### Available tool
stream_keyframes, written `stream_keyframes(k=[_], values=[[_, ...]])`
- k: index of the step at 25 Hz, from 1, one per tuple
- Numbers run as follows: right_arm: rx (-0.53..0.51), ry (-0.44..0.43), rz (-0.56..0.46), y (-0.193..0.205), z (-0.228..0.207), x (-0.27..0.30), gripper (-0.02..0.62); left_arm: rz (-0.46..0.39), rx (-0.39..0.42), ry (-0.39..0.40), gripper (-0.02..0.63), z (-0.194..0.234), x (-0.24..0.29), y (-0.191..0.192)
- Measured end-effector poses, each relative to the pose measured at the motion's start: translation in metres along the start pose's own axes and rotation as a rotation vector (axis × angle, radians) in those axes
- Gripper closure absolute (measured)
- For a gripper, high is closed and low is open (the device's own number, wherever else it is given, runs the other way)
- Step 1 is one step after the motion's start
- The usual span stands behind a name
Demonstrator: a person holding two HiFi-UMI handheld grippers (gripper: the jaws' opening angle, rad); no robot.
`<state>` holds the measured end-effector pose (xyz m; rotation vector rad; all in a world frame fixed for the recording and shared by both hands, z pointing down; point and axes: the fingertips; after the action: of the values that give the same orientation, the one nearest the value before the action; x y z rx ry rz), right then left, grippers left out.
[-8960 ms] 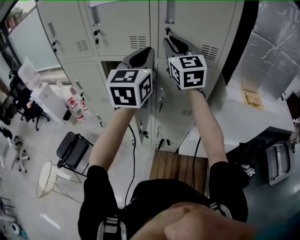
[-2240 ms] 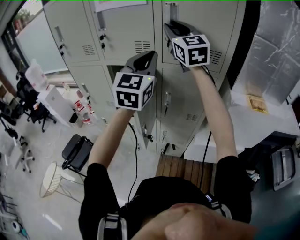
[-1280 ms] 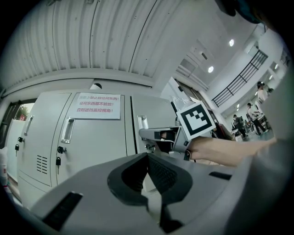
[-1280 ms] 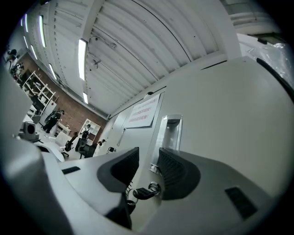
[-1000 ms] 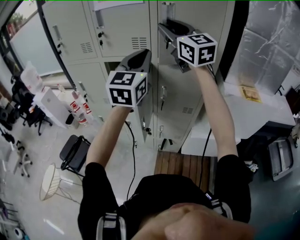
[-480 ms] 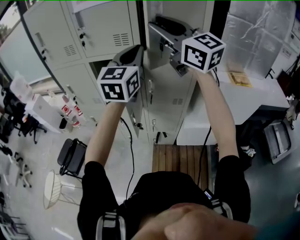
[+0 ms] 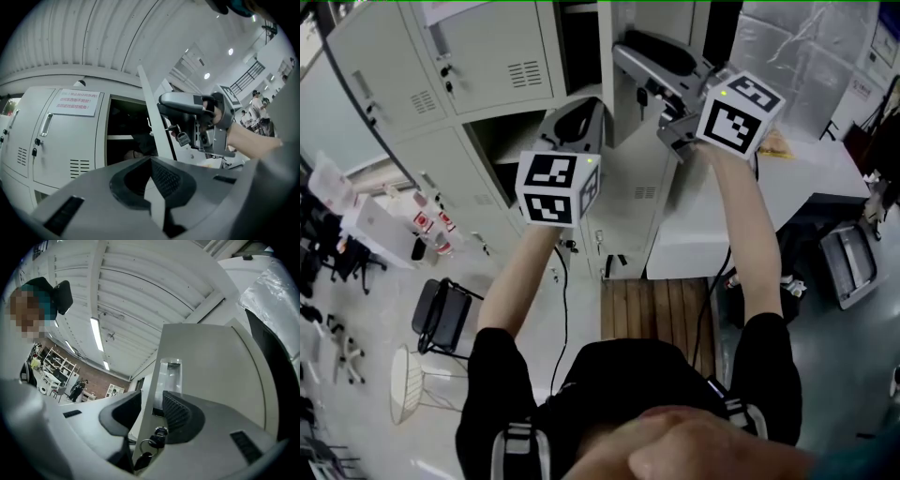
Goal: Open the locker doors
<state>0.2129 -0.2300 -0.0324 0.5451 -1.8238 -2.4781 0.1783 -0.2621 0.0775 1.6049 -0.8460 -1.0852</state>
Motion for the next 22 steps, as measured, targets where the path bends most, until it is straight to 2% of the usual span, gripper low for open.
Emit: stream_keyframes(k=[3, 6, 11, 22], values=[[-0.002, 0.009, -0.02, -0.006, 0.006, -0.015, 0.453, -0.011, -0.032, 0.031, 0.597, -0.017, -0.007, 0.0], [-0.017, 0.022, -0.028, -0.014, 0.011, -0.031, 0.453, -0.011, -0.056, 0.097, 0.597, -0.037, -0.013, -0.003], [-0.072, 0.083, 0.013, -0.021, 0.017, -0.061, 0.453, -0.029, -0.068, 0.198, 0.597, -0.077, -0.025, -0.008], [-0.137, 0.155, 0.019, -0.033, 0.023, -0.11, 0.446, -0.015, -0.112, 0.327, 0.597, -0.13, -0.026, -0.005]])
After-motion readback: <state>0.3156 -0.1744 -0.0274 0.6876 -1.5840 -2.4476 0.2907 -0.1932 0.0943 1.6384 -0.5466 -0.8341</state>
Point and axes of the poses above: the fingertips, and each gripper's own axes: x forward along the fingers, z to its left, y out of its underside, and after that the axes turned 14 degrees about -y, right-handed
